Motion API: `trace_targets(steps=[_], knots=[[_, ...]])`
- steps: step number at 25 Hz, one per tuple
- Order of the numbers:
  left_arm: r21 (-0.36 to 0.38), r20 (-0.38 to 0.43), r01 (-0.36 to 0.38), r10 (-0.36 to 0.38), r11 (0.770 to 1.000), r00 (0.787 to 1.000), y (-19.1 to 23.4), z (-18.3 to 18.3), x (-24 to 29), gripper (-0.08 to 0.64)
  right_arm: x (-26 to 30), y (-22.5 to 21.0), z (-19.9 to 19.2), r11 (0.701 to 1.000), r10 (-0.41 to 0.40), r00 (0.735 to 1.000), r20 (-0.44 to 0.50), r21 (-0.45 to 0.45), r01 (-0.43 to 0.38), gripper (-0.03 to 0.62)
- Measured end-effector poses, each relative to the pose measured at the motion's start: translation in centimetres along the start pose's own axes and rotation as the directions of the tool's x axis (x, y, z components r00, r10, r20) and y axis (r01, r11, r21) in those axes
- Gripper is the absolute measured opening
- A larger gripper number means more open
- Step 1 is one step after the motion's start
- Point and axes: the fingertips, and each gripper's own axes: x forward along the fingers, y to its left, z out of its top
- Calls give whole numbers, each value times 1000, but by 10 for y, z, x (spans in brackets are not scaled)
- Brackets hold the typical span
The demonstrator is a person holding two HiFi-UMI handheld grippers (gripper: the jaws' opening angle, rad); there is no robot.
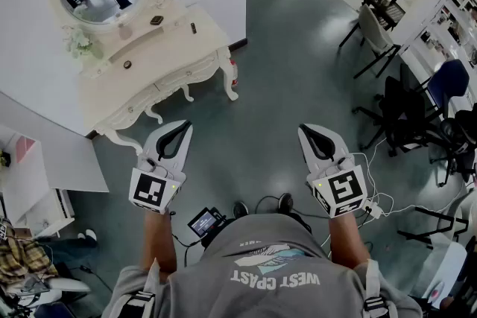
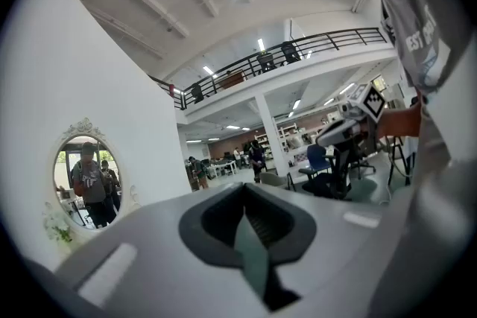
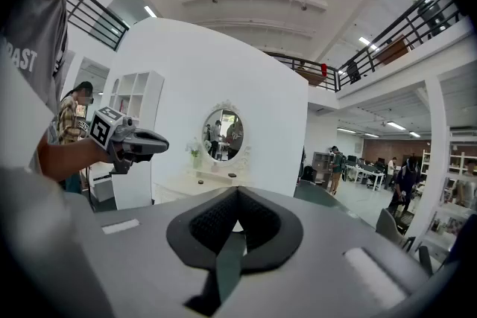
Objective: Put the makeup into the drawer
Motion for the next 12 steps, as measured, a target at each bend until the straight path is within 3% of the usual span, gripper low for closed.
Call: trace_targets(steps=[12], knots=[[-8,6,-7,7,1000,1000,27,-15,-14,2,23,21,7,1000,3,1000,4,-10,-3,-2]])
